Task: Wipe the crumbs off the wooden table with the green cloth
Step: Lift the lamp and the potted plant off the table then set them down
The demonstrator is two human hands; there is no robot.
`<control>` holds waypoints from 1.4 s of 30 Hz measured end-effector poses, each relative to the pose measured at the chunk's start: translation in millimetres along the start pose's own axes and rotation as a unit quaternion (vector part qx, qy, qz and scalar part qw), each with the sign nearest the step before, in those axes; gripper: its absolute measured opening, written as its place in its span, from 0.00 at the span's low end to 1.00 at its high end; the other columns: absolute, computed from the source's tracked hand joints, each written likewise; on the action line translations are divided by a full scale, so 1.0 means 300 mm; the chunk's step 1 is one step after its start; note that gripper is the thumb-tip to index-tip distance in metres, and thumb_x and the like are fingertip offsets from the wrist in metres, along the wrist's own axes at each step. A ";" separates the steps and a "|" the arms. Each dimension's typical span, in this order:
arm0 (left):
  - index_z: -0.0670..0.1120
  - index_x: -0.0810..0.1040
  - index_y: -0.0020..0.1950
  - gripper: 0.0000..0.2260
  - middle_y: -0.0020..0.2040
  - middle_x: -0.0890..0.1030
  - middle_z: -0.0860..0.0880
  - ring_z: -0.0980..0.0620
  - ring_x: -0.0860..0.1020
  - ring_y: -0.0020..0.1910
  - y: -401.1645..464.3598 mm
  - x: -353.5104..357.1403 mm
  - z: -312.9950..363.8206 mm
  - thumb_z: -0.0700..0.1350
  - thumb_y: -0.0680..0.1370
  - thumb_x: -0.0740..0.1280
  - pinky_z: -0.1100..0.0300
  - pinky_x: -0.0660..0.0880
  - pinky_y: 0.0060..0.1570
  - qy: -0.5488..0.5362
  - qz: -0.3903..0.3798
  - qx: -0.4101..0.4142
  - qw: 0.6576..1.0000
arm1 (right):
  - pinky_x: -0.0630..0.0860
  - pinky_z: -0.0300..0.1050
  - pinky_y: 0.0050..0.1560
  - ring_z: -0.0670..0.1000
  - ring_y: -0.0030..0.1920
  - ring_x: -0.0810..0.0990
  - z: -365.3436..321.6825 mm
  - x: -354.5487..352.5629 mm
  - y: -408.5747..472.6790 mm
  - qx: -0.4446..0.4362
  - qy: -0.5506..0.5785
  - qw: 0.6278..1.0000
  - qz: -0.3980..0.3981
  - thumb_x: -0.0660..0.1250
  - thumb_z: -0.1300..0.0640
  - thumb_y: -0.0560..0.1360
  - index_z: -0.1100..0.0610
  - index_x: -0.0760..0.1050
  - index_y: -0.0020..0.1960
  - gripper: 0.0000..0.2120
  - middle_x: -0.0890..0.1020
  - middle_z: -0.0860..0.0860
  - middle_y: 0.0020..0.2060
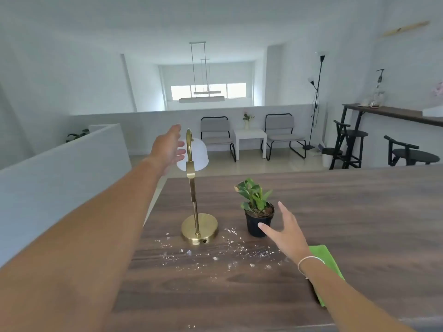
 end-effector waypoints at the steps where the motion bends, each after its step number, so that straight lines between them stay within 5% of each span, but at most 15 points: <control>1: 0.44 0.70 0.61 0.20 0.54 0.76 0.43 0.44 0.78 0.52 0.008 0.009 -0.006 0.57 0.77 0.57 0.54 0.74 0.53 -0.005 0.000 -0.005 1.000 | 0.65 0.49 0.67 0.48 0.73 0.61 0.003 -0.002 0.009 -0.005 0.007 1.000 0.004 0.70 0.38 0.66 0.43 0.51 0.75 0.44 0.58 0.44 0.75; 5: 0.42 0.73 0.56 0.20 0.47 0.77 0.44 0.47 0.78 0.42 0.045 0.040 -0.048 0.57 0.78 0.55 0.56 0.75 0.42 -0.020 -0.015 -0.017 1.000 | 0.66 0.49 0.66 0.47 0.73 0.61 0.061 0.028 0.047 -0.002 0.013 1.000 -0.009 0.72 0.39 0.65 0.42 0.50 0.75 0.46 0.57 0.43 0.75; 12: 0.44 0.79 0.52 0.26 0.41 0.85 0.46 0.49 0.82 0.36 0.062 0.135 -0.071 0.63 0.77 0.53 0.56 0.78 0.40 -0.026 -0.116 -0.045 0.992 | 0.66 0.50 0.66 0.48 0.73 0.61 0.116 0.078 0.086 0.005 0.026 0.999 -0.042 0.73 0.37 0.62 0.41 0.49 0.75 0.50 0.58 0.42 0.75; 18: 0.45 0.79 0.42 0.23 0.24 0.73 0.53 0.55 0.68 0.21 0.090 0.139 -0.073 0.62 0.76 0.57 0.63 0.71 0.25 -0.047 -0.099 -0.038 0.993 | 0.64 0.47 0.67 0.48 0.72 0.63 0.133 0.112 0.110 0.033 0.074 0.996 -0.029 0.75 0.40 0.61 0.41 0.50 0.75 0.51 0.63 0.44 0.73; 24: 0.47 0.70 0.34 0.22 0.21 0.62 0.54 0.54 0.59 0.19 0.089 0.132 -0.066 0.63 0.76 0.56 0.65 0.65 0.22 -0.073 -0.063 -0.013 0.995 | 0.62 0.41 0.66 0.44 0.71 0.64 0.124 0.121 0.121 0.033 0.115 0.993 -0.020 0.77 0.41 0.58 0.43 0.52 0.75 0.52 0.65 0.44 0.72; 36: 0.48 0.68 0.30 0.23 0.20 0.61 0.54 0.54 0.57 0.18 0.103 0.142 -0.073 0.63 0.76 0.55 0.66 0.62 0.20 -0.080 -0.056 0.008 0.995 | 0.67 0.48 0.69 0.47 0.67 0.70 0.110 0.154 0.146 0.024 0.137 0.990 0.012 0.78 0.47 0.61 0.43 0.55 0.73 0.48 0.71 0.45 0.68; 42: 0.48 0.67 0.31 0.23 0.21 0.61 0.53 0.54 0.58 0.19 0.095 0.140 -0.064 0.62 0.77 0.54 0.65 0.61 0.20 -0.076 -0.047 0.007 0.996 | 0.71 0.43 0.63 0.47 0.61 0.74 0.110 0.153 0.149 0.015 0.147 0.988 0.038 0.79 0.51 0.60 0.42 0.61 0.69 0.43 0.74 0.44 0.63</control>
Point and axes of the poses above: each hand's wrist, its own y-axis towards the middle knuckle, its own x-axis out of the palm, z = x × y, the point moved 10 cm from there along y, towards the middle knuckle
